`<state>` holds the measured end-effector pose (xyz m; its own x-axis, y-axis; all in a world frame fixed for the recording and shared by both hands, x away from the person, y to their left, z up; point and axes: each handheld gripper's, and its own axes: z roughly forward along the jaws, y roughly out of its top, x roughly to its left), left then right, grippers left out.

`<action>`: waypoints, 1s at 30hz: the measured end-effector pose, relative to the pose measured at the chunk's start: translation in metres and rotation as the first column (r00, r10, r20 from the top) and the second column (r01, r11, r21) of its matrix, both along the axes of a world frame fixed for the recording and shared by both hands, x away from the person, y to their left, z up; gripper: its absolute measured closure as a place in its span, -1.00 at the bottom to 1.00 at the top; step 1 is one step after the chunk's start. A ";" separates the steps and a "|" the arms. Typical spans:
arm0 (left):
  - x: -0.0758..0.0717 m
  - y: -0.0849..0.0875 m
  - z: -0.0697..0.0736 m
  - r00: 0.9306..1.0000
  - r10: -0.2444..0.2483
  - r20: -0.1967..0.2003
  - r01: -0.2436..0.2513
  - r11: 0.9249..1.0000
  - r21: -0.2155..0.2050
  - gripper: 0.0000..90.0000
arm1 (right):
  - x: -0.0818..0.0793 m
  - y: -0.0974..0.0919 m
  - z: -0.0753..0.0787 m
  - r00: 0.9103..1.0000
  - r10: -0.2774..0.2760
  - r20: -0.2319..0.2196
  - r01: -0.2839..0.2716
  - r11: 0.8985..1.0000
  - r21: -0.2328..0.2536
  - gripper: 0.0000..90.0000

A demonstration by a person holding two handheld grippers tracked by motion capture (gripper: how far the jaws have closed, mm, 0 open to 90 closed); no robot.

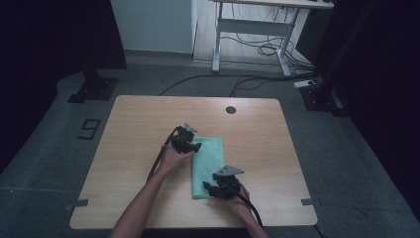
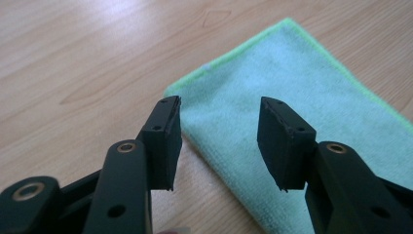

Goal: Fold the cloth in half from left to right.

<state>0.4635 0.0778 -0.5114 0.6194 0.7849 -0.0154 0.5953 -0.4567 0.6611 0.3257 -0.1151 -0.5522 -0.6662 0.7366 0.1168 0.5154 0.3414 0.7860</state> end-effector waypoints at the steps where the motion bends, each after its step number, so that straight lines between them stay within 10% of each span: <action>1: 0.001 -0.001 -0.002 1.000 -0.001 -0.004 0.001 1.000 -0.001 0.14 | -0.001 0.000 0.000 1.000 -0.001 -0.002 0.001 1.000 -0.001 0.02; 19: 0.013 -0.011 -0.023 1.000 0.001 -0.025 -0.001 1.000 0.007 0.15 | 0.007 -0.002 0.004 1.000 0.021 0.008 -0.021 0.999 0.038 0.20; 30: 0.011 -0.011 -0.025 1.000 0.011 -0.010 -0.011 1.000 0.003 0.16 | 0.052 0.020 0.018 0.998 0.051 0.032 -0.052 0.998 0.035 0.29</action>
<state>0.4749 0.0670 -0.5360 0.6108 0.7915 -0.0194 0.6068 -0.4523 0.6536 0.3775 -0.0947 -0.5344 -0.7070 0.6967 0.1213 0.4728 0.3380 0.8138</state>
